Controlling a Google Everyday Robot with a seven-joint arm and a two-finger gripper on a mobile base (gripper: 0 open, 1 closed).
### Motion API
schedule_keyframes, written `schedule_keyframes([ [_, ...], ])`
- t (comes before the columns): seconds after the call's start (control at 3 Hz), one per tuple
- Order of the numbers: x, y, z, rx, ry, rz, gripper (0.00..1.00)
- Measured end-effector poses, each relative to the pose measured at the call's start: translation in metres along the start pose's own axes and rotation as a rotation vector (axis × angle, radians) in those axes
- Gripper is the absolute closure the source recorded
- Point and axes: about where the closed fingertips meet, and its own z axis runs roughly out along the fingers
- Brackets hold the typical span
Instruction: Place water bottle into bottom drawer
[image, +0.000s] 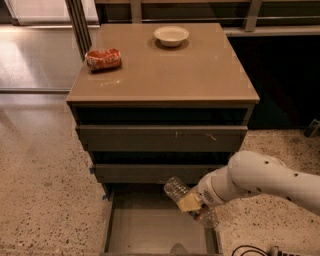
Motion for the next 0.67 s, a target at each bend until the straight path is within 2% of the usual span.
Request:
schedule_keyframes([
  [0.33, 0.009, 0.002, 0.018, 0.004, -0.019, 0.035, 1.0],
  [0.67, 0.026, 0.006, 0.064, 0.0, -0.048, 0.047, 1.0],
])
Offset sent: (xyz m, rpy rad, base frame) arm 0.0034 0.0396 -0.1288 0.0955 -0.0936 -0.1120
